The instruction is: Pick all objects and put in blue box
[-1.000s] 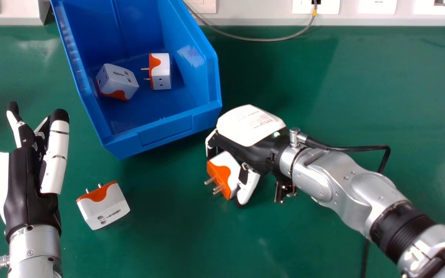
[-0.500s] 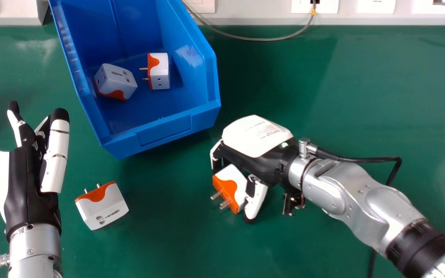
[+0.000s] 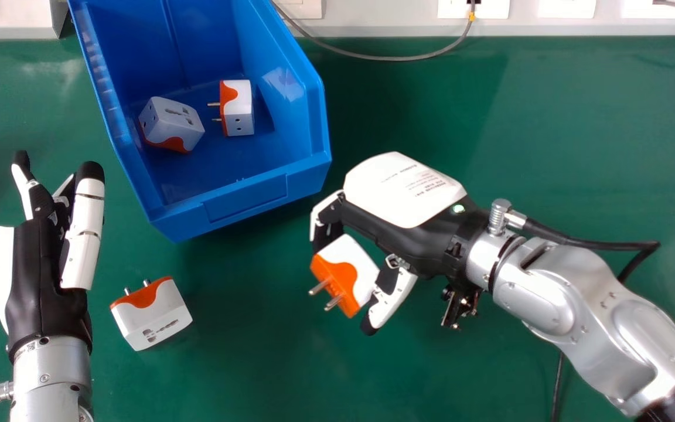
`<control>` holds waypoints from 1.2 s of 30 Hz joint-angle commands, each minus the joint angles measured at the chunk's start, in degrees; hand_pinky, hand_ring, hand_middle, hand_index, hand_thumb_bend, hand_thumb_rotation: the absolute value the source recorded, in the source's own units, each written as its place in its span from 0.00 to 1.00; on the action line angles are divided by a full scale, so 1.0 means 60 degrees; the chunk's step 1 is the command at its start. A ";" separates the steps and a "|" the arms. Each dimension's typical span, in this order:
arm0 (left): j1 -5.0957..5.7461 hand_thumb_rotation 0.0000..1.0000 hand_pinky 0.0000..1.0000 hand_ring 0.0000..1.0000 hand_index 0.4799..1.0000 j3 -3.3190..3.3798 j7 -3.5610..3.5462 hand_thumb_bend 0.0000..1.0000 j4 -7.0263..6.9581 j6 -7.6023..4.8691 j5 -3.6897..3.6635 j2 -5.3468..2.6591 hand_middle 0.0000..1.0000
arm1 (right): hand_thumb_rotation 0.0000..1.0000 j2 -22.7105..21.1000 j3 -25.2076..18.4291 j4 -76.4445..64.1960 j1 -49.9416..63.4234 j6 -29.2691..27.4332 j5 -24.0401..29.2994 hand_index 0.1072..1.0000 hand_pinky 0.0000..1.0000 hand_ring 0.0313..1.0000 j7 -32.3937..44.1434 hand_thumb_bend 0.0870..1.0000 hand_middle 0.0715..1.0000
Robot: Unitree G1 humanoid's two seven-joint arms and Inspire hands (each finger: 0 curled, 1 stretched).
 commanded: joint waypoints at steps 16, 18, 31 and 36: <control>-0.0150 0.82 0.84 0.90 0.79 0.0088 0.0044 0.49 0.0011 -0.0095 -0.0062 0.0025 0.86 | 0.05 0.2300 -0.0484 -0.0073 -0.2229 -0.0291 0.0529 0.42 0.07 0.09 -0.0669 0.45 0.33; -0.0168 0.82 0.84 0.90 0.79 0.0075 0.0054 0.49 0.0056 -0.0117 -0.0049 0.0021 0.86 | 0.07 0.2652 -0.0433 0.0691 -0.2807 -0.0307 0.0382 0.42 0.07 0.10 -0.1052 0.45 0.30; 0.0021 0.82 0.84 0.90 0.79 0.0010 0.0037 0.50 -0.0104 -0.0129 -0.0026 -0.0020 0.86 | 0.13 0.4873 0.0186 0.6614 -0.7155 0.1234 -0.0922 0.42 0.16 0.20 -0.3155 0.44 0.30; 0.0178 0.82 0.84 0.90 0.79 -0.0001 0.0020 0.49 -0.0270 -0.0132 -0.0072 -0.0086 0.86 | 0.07 0.5503 0.0231 0.8736 -0.8385 0.1476 -0.0752 0.42 0.19 0.22 -0.3583 0.46 0.38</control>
